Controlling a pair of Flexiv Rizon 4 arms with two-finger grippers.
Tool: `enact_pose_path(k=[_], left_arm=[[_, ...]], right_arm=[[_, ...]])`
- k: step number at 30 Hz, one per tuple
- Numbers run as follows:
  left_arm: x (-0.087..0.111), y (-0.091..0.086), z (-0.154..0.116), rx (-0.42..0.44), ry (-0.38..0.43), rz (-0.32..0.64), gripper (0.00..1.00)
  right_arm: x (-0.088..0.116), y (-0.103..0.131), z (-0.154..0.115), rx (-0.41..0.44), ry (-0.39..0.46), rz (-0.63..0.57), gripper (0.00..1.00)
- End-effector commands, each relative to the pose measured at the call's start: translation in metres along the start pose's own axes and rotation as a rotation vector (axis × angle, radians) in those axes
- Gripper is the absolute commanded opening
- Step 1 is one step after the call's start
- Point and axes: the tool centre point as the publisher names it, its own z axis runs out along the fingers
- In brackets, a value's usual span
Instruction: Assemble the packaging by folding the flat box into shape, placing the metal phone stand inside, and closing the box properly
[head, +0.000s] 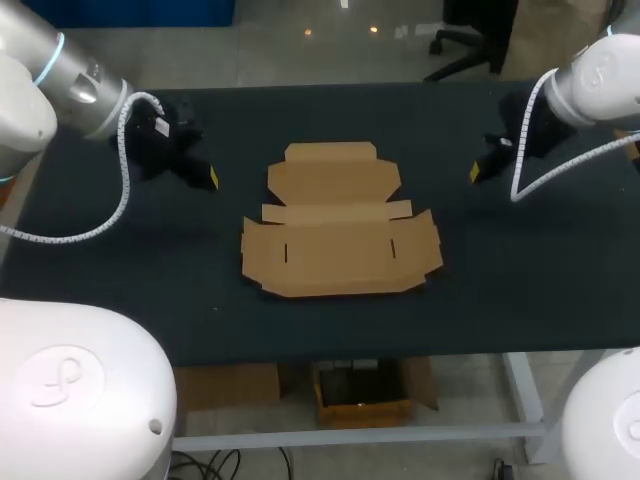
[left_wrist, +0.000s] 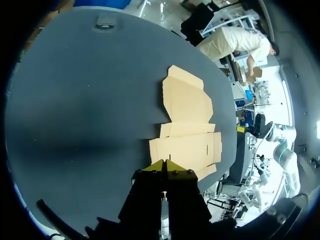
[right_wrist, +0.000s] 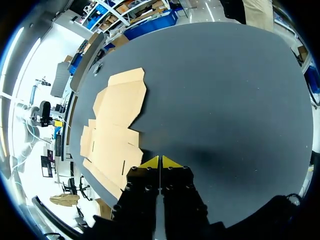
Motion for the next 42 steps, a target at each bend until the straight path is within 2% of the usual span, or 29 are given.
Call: enact_pose_path(k=[1, 6, 11, 20, 26, 28, 36, 42], left_arm=[[0.007, -0.012, 0.010, -0.002, -0.021, 0.015, 0.00], [0.005, -0.023, 0.019, 0.021, -0.040, 0.038, 0.00], [0.001, -0.031, 0.028, 0.022, -0.036, 0.070, 0.00], [-0.010, -0.030, 0.034, 0.056, -0.047, 0.111, 0.00], [-0.017, -0.032, 0.050, 0.118, -0.096, 0.125, 0.00], [-0.021, -0.034, 0.053, 0.123, -0.080, 0.139, 0.00], [-0.032, -0.042, 0.064, 0.105, -0.068, 0.166, 0.00], [-0.040, -0.050, 0.072, 0.067, -0.055, 0.174, 0.00]], right_arm=[[-0.001, 0.001, -0.001, 0.006, 0.005, 0.000, 0.00], [-0.001, 0.001, -0.001, 0.006, 0.005, 0.000, 0.00], [0.002, 0.007, 0.015, 0.009, -0.006, -0.005, 0.00], [0.007, 0.020, 0.033, -0.002, 0.023, -0.042, 0.00], [0.006, 0.026, 0.047, 0.016, 0.048, -0.043, 0.00], [0.006, 0.028, 0.051, 0.023, 0.056, -0.040, 0.00], [0.010, 0.032, 0.070, 0.034, 0.051, -0.016, 0.00], [0.008, 0.034, 0.079, 0.017, 0.085, -0.004, 0.00]])
